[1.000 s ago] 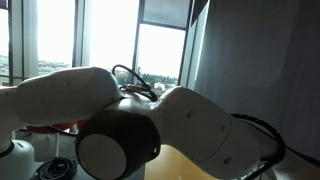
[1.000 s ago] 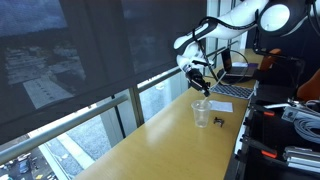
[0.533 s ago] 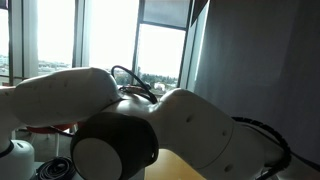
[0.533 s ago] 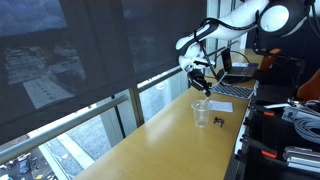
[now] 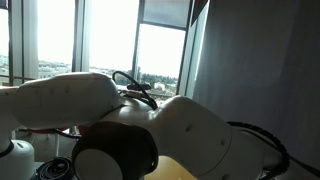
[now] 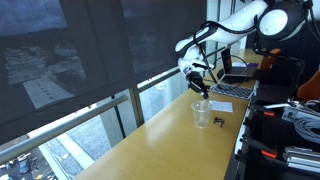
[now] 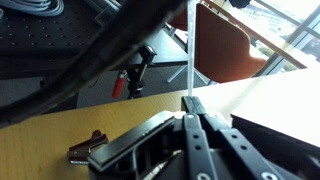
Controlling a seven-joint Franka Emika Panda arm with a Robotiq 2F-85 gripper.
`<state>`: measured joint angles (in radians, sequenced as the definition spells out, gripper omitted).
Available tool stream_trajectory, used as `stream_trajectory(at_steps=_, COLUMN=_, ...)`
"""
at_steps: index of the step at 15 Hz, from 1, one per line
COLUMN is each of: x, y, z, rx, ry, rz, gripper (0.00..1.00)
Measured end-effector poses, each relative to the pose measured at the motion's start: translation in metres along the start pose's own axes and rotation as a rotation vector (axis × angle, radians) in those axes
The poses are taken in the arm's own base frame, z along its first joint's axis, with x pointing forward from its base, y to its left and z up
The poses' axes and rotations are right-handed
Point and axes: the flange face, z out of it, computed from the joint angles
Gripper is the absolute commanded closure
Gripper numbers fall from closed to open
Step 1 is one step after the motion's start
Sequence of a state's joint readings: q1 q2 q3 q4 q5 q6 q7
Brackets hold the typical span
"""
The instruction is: Put the straw into the cup
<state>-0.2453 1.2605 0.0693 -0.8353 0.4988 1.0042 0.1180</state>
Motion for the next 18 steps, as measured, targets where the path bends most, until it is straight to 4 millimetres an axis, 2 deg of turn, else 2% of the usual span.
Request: stream_trajectory(at_steps=18, x=0.020, y=0.016, z=0.000, rx=0.018, ry=0.015, rz=-0.003, gripper=1.00)
